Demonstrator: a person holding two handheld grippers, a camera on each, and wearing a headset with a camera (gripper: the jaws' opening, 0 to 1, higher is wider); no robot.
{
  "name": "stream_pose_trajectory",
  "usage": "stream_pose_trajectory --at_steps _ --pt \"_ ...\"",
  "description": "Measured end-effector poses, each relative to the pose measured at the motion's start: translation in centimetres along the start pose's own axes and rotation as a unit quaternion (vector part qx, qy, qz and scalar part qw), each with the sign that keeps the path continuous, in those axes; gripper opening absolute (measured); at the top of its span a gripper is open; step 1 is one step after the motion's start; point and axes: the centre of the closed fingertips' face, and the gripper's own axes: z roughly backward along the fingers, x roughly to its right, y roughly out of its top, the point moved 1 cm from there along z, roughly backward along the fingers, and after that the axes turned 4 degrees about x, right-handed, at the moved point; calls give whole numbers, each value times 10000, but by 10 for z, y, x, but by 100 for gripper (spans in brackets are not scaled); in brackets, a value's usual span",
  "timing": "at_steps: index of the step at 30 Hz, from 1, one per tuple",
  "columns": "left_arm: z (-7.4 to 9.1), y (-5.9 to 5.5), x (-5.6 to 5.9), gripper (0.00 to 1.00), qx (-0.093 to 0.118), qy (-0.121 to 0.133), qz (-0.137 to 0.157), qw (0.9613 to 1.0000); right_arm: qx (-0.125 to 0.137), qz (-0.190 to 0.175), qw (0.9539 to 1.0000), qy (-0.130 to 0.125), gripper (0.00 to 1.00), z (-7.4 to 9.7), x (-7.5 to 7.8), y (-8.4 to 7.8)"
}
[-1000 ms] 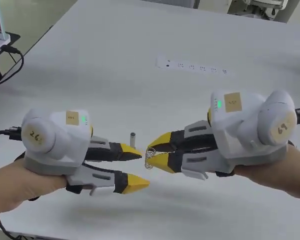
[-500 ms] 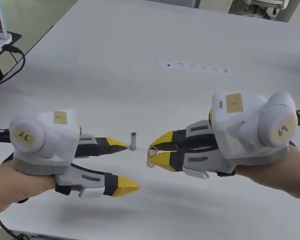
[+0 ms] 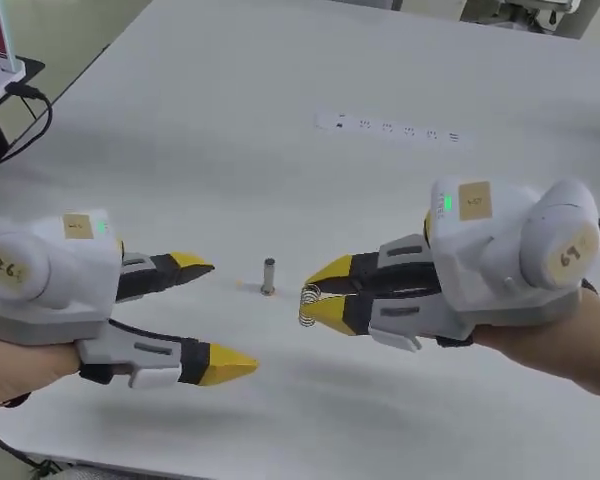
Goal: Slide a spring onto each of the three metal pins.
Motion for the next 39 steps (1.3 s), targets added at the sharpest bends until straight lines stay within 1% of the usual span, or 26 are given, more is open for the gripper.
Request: stream_pose_trajectory --at_steps 2,6,8,10,13,18,26,28,30,32,35,39 --pt "1 1 -2 78 25 55 13 10000 3 -4 10000 -7 7 0 0 0" --pt "4 0 -5 82 62 130 80 9999 -42 47 10000 -32 7 0 1 -2" --pt "5 0 -5 87 99 160 88 9998 -28 20 10000 -55 7 0 2 -2" --pt "6 -1 -7 93 131 237 10 9996 -20 16 10000 -91 7 1 4 -2" --pt "8 -2 -9 98 128 299 86 9994 -9 15 9999 -135 7 1 6 -2" --pt "12 -5 -12 98 105 334 99 9993 4 0 9998 -181 7 1 7 -2" --pt "14 -3 -10 97 110 311 113 9994 18 -47 9999 -121 7 -6 5 -1" --pt "15 -4 -11 97 113 325 105 9994 32 -107 9999 -90 7 -10 4 -1" --pt "15 -3 -11 97 142 347 115 9992 20 -113 9999 -43 7 -15 0 -3" --pt "16 -4 -11 97 129 341 126 9993 4 -141 9999 31 7 -20 -4 -4" --pt "18 -6 -11 97 125 332 137 9993 -62 -62 9999 107 7 -27 -8 -8" --pt "20 -8 -9 97 85 317 126 9994 -100 -57 9998 170 7 -36 -6 -9"
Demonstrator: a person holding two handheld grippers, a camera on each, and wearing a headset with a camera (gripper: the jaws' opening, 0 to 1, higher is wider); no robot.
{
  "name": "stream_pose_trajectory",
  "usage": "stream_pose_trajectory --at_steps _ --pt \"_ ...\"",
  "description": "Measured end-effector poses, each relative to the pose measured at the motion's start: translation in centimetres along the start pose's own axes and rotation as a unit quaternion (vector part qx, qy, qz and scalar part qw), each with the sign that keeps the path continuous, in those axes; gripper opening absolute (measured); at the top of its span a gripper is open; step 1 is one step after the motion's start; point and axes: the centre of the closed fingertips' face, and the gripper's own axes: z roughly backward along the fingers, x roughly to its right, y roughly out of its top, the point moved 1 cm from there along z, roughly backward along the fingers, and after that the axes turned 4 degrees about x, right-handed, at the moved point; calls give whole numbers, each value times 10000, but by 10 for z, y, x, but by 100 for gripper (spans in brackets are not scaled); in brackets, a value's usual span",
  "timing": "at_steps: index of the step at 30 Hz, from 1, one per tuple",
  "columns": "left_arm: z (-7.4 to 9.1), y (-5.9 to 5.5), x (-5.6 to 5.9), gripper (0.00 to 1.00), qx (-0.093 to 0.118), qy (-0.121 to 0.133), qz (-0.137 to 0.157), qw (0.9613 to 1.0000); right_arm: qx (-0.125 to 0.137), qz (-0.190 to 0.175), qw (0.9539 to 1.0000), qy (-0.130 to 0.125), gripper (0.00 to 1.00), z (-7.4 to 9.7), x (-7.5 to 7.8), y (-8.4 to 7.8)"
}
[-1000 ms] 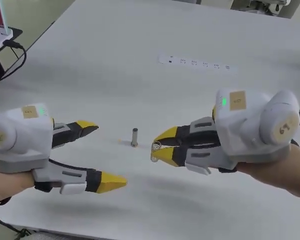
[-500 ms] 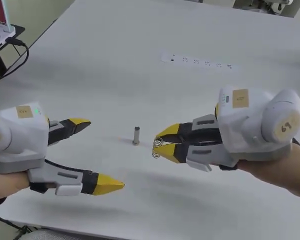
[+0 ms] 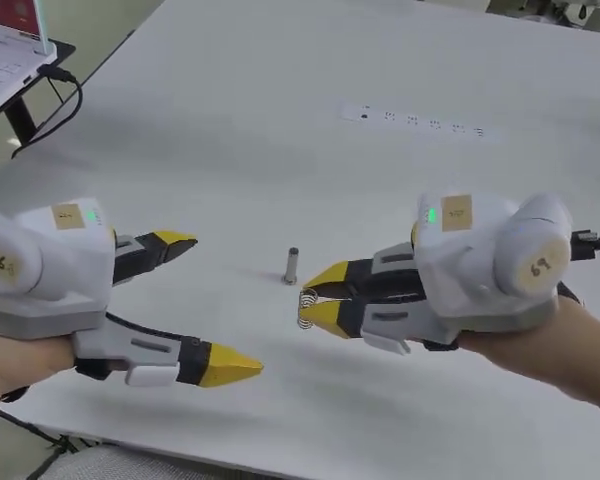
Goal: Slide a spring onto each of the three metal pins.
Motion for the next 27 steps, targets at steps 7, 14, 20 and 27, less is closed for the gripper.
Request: stream_pose_trajectory --at_steps 7,14,20,27 --pt "3 -4 -2 97 -16 7 27 10000 63 27 10000 -70 7 -9 13 6" --pt "3 -2 -6 96 0 19 37 10000 53 117 9996 -252 7 -15 32 9" --pt "1 0 -7 95 28 6 30 10000 122 67 9990 -419 7 -16 50 11" --pt "0 1 -9 97 47 24 45 10000 68 28 9984 -566 7 -19 67 7"
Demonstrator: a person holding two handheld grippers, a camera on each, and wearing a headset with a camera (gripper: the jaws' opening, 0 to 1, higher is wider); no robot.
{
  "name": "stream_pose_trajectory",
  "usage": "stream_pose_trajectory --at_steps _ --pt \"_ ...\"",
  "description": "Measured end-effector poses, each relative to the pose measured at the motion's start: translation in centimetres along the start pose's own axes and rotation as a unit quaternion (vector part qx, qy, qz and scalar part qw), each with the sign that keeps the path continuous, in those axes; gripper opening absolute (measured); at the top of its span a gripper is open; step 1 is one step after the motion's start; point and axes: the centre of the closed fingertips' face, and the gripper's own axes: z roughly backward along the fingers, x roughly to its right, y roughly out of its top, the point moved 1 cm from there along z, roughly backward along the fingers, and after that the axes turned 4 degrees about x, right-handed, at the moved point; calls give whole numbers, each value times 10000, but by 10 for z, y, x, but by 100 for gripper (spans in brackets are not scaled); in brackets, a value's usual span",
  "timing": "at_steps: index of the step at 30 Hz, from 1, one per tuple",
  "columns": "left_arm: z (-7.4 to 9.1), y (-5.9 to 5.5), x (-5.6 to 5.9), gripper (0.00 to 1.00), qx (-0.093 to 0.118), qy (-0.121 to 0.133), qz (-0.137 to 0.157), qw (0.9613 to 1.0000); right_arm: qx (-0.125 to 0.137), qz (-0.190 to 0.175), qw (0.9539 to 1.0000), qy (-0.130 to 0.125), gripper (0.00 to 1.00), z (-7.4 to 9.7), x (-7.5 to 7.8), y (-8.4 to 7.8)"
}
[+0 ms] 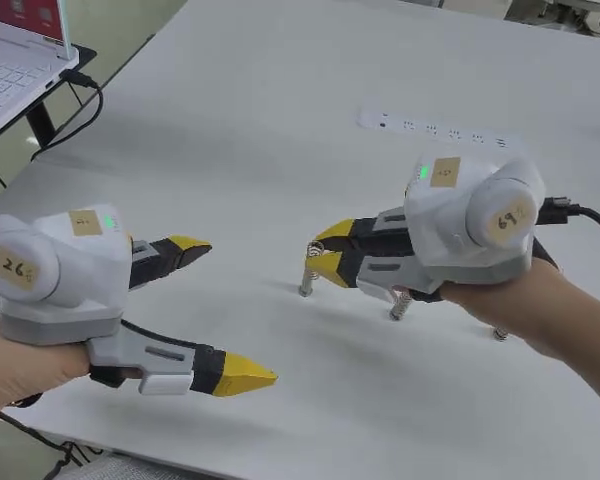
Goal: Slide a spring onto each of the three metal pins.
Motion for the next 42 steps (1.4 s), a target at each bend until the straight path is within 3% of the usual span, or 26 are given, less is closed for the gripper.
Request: stream_pose_trajectory --at_steps 10,14,17,31,42 --pt "1 -3 -4 98 -6 116 32 9999 31 -67 9999 -122 7 -4 14 -2" --pt "2 -4 -5 98 -13 120 40 9999 130 -315 9992 -189 7 -6 19 -1" --pt "2 -4 -5 98 -7 115 65 9999 37 -202 9996 -196 7 -8 18 -3" --pt "3 -8 -6 98 -20 163 101 9998 75 -624 9978 -204 7 -13 21 -7" --pt "4 -8 -8 98 -12 189 142 9997 -46 -622 9979 -158 7 -17 20 -15"
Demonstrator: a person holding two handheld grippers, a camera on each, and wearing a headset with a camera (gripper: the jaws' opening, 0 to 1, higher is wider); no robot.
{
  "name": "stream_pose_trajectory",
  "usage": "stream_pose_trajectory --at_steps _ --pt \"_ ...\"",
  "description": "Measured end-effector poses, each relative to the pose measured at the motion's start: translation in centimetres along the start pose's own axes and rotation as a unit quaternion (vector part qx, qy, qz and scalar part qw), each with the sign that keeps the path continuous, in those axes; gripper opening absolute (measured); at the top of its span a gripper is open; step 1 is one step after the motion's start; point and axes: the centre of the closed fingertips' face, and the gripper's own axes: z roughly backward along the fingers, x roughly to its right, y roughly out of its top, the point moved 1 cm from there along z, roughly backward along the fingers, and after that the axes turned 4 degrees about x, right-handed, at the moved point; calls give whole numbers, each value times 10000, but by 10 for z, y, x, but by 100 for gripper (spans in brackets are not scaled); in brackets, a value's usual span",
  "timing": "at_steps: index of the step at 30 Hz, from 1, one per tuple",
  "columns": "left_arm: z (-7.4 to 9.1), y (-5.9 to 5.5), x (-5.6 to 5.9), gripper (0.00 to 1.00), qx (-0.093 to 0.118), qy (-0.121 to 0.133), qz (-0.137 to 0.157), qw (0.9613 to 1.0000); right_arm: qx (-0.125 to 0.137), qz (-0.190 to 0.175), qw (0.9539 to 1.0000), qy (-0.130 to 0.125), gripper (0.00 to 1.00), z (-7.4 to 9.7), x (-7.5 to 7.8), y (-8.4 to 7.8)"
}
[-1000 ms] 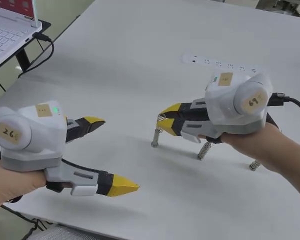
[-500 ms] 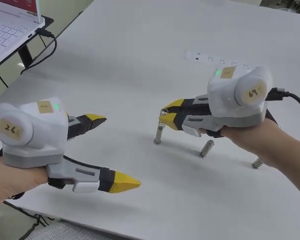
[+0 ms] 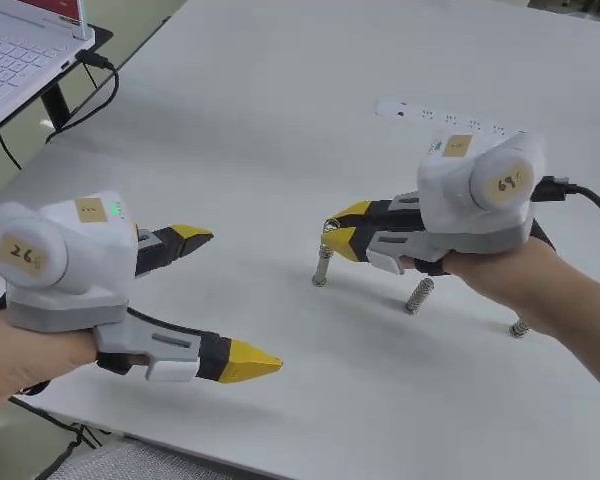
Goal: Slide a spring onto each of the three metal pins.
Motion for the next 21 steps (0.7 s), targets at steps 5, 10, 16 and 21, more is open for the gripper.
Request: stream_pose_trajectory --at_steps 5,10,16,21 --pt "0 -2 0 98 -11 -1 18 10000 -44 -70 10000 12 7 -4 0 -8" --pt "-2 -4 1 98 -37 -11 34 10000 -145 -47 9999 77 7 -11 -4 -18" --pt "-4 -4 3 98 -32 -17 61 10000 -330 -111 9994 93 7 -18 -1 -34" --pt "-5 -5 2 98 -44 -7 70 10000 -485 -176 9986 111 7 -25 -1 -47"
